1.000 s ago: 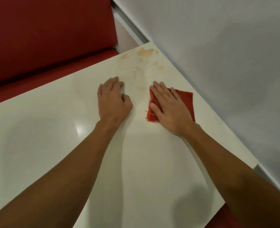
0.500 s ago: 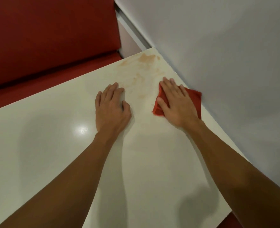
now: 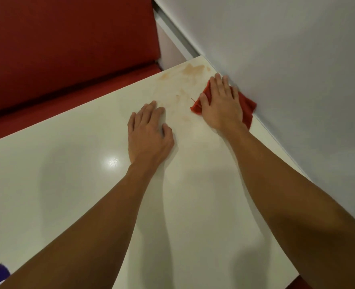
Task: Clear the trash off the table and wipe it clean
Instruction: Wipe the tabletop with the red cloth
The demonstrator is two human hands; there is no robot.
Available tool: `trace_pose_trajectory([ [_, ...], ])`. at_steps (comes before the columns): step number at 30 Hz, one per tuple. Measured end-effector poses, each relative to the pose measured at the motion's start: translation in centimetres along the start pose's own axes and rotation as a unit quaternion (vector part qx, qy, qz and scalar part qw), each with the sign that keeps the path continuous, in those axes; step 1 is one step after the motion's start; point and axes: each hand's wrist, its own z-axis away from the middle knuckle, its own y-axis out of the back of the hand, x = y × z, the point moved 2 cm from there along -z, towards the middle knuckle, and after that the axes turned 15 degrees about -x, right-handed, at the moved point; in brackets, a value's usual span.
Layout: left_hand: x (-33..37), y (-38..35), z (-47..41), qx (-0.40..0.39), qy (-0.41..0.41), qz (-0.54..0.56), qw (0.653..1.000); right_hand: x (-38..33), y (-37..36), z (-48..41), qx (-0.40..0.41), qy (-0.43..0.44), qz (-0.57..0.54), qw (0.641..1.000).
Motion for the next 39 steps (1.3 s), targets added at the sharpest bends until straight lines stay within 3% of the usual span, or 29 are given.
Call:
trace_pose_trajectory([
  [5,0.0,0.0,0.0,0.002,-0.001,0.000,1.000,-0.2,-0.7,2.9,-0.012,0.146,0.044,0.988],
  [11,-0.2,-0.2,-0.2,0.004,0.006,0.005,1.000,-0.5,0.4,-2.0,0.003,0.007,-0.006,1.000],
  [17,-0.2,-0.3,-0.2,0.004,0.005,0.010,1.000,-0.9,0.1,-1.1,-0.019,0.141,0.035,0.989],
  [23,0.0,-0.2,-0.3,0.008,0.007,0.010,1.000,-2.6,1.1,-5.1,-0.005,0.014,-0.006,1.000],
  [29,-0.1,-0.2,-0.2,-0.001,0.007,0.012,1.000,-1.4,0.2,-1.8,-0.019,0.157,0.045,0.986],
  [35,-0.2,-0.2,-0.3,0.001,0.011,0.014,1.000,-2.8,1.4,-6.4,-0.004,0.030,0.005,1.000],
  [39,-0.1,-0.3,-0.2,0.001,0.004,0.015,1.000,-2.8,1.0,-3.9,-0.022,0.139,0.027,0.990],
])
